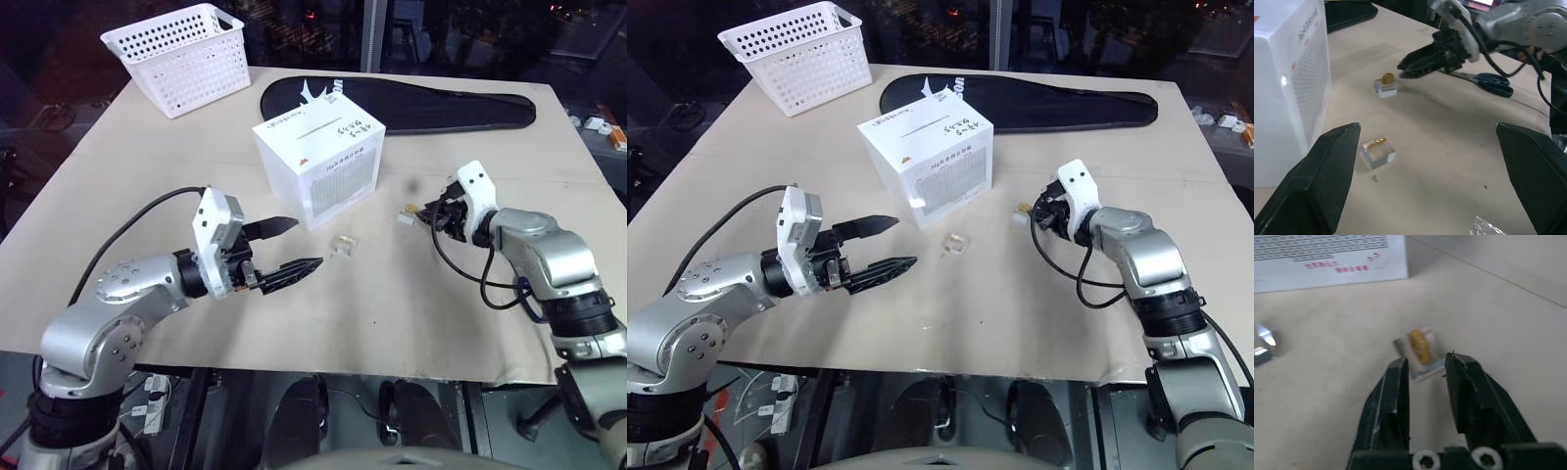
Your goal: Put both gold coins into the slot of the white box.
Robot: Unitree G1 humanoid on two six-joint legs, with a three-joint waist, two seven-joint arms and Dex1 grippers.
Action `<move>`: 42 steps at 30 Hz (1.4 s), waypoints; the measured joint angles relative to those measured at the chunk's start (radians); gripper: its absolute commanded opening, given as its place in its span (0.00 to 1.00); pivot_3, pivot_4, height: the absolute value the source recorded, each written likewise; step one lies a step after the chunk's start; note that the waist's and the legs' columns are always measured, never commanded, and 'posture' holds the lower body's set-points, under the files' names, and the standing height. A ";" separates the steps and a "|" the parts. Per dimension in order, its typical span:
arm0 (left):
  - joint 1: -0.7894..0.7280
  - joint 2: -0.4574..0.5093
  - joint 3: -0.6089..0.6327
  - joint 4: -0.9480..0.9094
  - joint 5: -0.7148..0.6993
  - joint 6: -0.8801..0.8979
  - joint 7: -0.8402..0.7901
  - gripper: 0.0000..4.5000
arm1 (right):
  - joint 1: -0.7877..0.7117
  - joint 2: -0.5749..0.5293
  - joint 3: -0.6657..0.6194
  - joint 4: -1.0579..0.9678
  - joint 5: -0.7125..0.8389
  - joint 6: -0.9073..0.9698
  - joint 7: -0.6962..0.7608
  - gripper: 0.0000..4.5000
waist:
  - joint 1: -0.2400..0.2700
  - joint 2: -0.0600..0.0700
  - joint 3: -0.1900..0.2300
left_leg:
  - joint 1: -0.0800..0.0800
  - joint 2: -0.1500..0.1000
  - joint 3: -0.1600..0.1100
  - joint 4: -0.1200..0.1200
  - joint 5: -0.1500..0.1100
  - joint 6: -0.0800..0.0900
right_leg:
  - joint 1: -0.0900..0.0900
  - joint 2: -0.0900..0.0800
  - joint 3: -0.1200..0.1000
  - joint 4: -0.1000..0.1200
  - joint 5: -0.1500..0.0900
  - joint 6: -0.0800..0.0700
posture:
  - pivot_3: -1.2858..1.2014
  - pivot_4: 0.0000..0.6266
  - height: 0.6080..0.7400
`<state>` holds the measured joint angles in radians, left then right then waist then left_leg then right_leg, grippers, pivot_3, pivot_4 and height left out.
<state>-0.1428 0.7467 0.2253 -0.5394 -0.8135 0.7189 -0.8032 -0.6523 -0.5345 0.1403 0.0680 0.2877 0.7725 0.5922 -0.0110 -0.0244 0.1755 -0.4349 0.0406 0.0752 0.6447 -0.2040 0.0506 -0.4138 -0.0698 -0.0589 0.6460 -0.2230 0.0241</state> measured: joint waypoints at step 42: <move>-0.265 -0.018 -0.028 0.140 -0.302 0.200 0.054 0.53 | 0.079 -0.051 -0.194 -0.578 0.396 0.284 0.217 0.00 | 0.003 0.001 0.001 | 0.001 0.000 0.000 0.000 0.000 0.000 | 0.001 0.000 0.000 0.002 0.000 0.001 | 0.52 0.24 1.00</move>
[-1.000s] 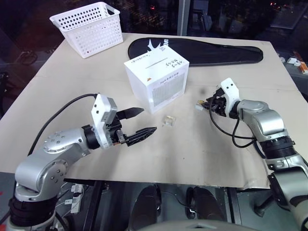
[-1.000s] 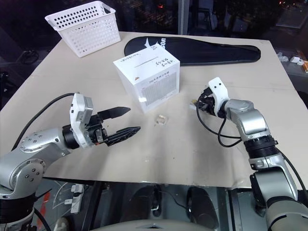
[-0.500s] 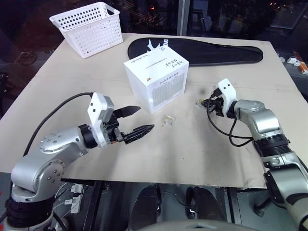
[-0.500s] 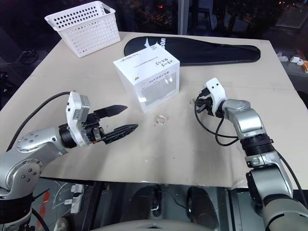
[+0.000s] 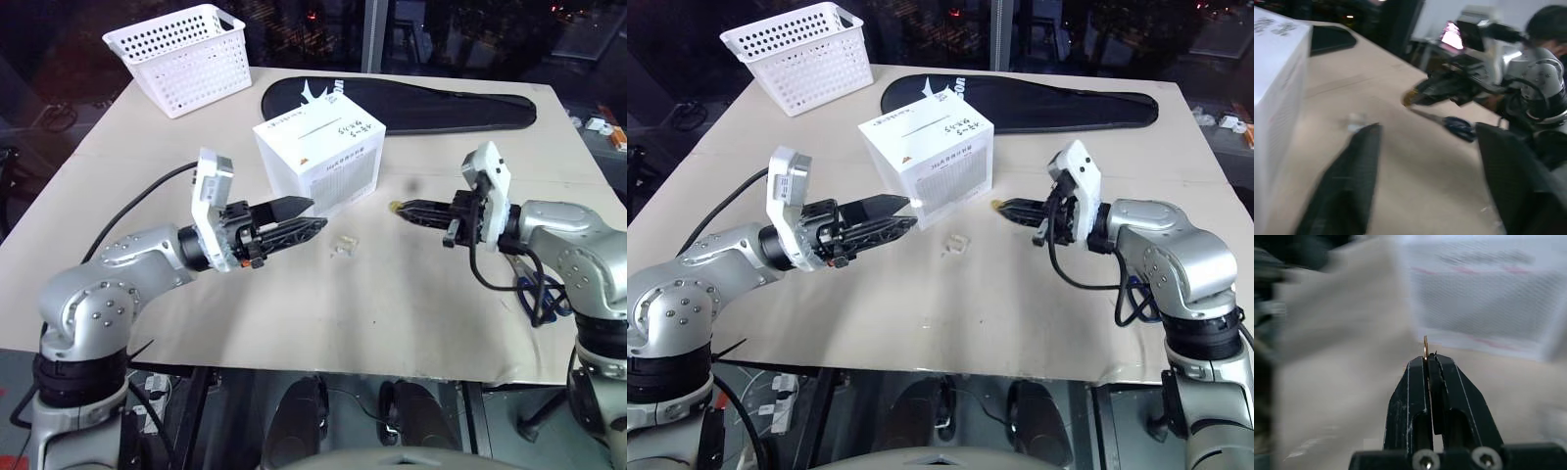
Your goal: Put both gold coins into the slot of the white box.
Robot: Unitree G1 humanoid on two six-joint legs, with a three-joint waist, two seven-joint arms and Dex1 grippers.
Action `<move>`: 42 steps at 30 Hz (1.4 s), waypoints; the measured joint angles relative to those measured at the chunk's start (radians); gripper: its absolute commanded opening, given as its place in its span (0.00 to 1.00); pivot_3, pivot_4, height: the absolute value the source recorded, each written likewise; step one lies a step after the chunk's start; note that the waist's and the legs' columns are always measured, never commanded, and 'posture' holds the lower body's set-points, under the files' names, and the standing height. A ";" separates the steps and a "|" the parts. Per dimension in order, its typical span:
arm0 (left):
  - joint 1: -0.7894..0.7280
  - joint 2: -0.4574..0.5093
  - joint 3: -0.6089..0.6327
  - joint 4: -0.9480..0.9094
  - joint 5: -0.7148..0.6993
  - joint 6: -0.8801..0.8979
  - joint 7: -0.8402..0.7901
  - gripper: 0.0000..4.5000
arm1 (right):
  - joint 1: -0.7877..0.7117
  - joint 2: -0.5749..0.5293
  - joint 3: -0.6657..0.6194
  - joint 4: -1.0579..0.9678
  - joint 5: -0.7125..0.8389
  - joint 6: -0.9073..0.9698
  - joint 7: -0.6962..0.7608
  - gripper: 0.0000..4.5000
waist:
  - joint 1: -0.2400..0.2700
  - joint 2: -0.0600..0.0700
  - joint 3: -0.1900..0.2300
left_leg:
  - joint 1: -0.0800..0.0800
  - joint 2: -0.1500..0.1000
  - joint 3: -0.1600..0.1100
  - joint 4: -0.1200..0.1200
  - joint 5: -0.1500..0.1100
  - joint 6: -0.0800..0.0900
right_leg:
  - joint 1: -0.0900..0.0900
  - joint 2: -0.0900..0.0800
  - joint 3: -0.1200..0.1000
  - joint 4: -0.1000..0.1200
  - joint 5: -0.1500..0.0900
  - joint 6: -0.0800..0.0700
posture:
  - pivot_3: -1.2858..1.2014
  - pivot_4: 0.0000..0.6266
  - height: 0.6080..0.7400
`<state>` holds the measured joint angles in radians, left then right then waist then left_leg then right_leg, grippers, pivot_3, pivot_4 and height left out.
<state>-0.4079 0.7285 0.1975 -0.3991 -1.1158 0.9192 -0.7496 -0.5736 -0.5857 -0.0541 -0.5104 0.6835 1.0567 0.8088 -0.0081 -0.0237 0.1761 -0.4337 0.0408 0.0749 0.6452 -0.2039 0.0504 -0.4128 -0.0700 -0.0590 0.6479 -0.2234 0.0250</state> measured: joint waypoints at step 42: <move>-0.150 -0.046 -0.169 0.066 0.114 -0.012 -0.282 0.17 | -0.025 -0.065 -0.015 -0.148 0.459 0.093 -0.262 0.00 | 0.000 0.000 0.000 | 0.000 0.000 0.000 0.001 0.000 0.001 | 0.000 0.000 0.001 0.001 -0.001 0.002 | 0.52 0.24 1.00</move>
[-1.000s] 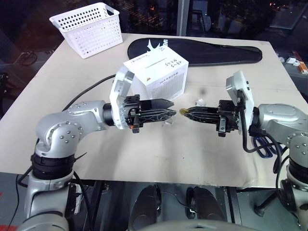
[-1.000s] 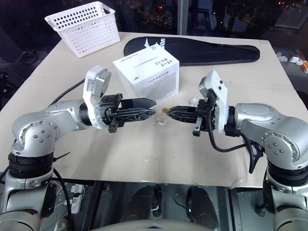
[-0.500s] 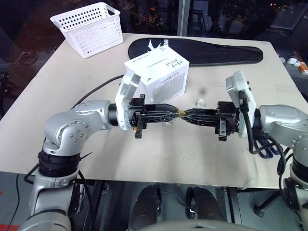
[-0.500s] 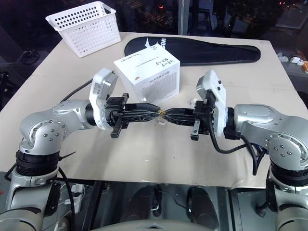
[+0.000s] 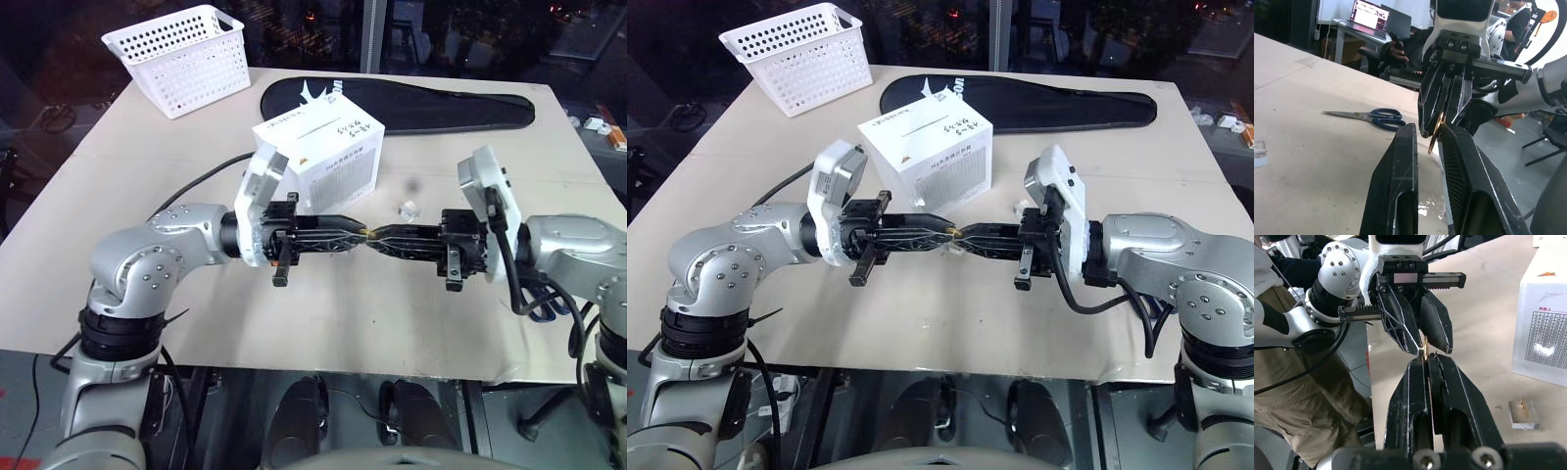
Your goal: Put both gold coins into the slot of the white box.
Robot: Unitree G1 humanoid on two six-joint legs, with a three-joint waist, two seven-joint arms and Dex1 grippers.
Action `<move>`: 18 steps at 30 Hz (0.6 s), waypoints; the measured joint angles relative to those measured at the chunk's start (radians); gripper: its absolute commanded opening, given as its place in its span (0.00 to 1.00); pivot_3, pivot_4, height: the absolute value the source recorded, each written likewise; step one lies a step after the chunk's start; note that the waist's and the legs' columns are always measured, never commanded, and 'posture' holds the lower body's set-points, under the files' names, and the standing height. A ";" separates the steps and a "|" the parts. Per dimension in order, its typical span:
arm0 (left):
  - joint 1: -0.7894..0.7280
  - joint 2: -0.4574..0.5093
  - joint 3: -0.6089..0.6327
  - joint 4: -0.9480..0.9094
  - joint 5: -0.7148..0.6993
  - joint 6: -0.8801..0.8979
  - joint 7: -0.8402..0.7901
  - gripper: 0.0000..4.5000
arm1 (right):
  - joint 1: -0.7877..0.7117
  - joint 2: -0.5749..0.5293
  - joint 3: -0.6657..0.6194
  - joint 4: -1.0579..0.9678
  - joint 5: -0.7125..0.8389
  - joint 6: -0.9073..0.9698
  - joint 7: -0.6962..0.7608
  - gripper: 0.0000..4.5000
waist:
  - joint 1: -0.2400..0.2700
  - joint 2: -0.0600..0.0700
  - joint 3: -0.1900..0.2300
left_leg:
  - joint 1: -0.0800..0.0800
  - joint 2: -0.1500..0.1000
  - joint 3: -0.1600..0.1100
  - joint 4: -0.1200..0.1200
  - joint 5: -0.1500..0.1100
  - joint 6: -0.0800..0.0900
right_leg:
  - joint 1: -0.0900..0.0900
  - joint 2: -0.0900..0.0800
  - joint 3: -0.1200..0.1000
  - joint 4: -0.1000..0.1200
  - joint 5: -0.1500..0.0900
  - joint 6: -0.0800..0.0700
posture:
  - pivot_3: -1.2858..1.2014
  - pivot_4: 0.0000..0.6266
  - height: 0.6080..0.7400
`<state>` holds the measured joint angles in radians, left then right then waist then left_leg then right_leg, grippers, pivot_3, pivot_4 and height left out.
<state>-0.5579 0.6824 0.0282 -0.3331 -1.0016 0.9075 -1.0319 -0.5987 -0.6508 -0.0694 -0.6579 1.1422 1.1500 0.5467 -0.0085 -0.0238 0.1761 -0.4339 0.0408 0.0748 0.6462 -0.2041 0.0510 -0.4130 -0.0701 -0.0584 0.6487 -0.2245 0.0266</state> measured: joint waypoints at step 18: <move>0.012 -0.001 0.004 0.002 0.023 -0.008 -0.065 0.00 | 0.000 -0.019 0.016 0.002 0.067 -0.009 -0.046 0.13 | 0.001 0.000 0.000 | 0.000 0.000 0.000 0.000 0.000 0.000 | 0.000 0.000 0.000 0.000 0.000 0.000 | 0.52 0.24 1.00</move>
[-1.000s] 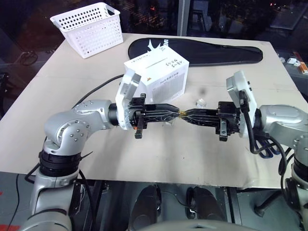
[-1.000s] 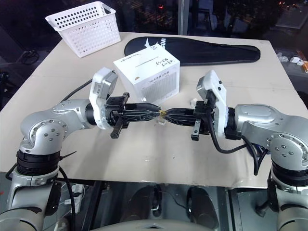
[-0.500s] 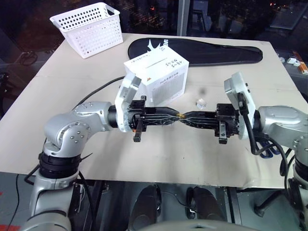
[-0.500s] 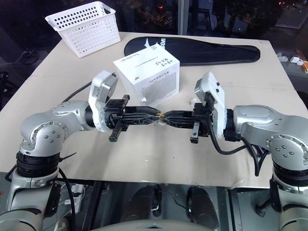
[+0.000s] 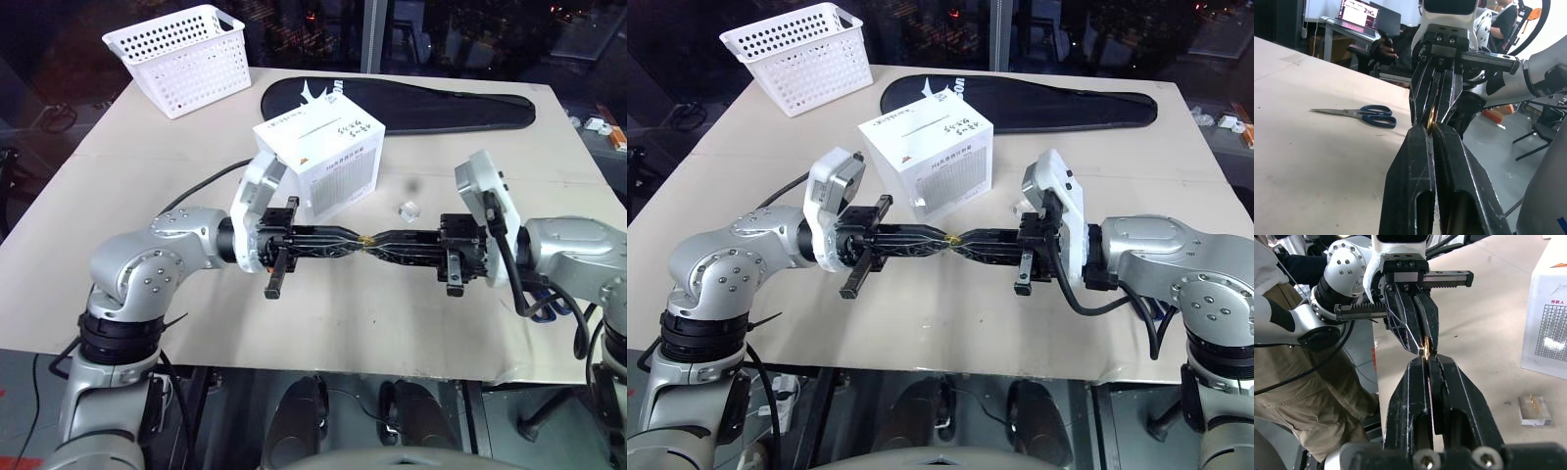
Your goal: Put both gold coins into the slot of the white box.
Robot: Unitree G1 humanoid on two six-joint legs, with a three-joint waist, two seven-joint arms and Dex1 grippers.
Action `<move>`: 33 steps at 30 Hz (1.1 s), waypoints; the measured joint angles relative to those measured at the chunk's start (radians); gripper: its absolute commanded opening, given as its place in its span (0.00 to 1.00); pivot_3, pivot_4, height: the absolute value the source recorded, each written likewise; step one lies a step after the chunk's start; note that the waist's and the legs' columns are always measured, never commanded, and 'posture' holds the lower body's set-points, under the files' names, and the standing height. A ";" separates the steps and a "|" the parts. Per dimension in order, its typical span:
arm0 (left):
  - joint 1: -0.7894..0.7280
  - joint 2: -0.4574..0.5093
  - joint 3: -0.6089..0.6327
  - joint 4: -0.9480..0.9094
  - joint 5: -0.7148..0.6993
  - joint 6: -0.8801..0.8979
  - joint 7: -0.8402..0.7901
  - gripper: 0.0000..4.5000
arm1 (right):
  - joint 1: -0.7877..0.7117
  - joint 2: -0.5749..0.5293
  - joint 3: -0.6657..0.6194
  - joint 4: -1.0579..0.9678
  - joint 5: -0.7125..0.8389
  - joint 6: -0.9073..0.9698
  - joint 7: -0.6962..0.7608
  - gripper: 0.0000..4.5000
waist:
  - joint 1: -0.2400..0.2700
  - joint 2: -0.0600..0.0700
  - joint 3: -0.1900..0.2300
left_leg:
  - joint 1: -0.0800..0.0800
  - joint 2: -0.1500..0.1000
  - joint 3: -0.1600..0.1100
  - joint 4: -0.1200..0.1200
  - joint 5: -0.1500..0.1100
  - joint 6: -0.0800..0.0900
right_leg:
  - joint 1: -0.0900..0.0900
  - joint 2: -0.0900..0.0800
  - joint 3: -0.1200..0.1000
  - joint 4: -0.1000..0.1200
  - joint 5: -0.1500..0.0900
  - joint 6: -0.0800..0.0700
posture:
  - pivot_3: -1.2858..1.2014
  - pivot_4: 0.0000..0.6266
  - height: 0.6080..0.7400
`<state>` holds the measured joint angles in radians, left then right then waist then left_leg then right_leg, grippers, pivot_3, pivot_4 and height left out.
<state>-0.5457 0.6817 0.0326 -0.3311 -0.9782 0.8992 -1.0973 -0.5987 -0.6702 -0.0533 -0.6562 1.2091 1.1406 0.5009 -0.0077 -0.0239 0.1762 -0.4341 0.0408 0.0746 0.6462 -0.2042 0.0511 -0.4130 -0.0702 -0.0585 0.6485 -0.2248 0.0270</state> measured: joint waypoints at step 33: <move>-0.805 -0.081 -0.213 1.224 0.722 -0.434 -0.058 0.00 | 0.304 -0.182 -0.309 -0.232 -0.251 -0.303 -0.158 0.98 | 0.023 -0.003 0.001 | -0.017 -0.003 -0.002 0.006 -0.002 0.003 | -0.010 0.000 -0.005 -0.003 0.001 -0.001 | 0.52 0.24 1.00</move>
<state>-1.3503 0.6009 -0.1799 0.8926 -0.2557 0.4652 -1.1551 -0.2948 -0.8521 -0.3620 -0.8877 0.9577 0.8372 0.3426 0.0153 -0.0266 0.1771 -0.4511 0.0380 0.0729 0.6520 -0.2057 0.0538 -0.4234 -0.0698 -0.0633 0.6452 -0.2236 0.0260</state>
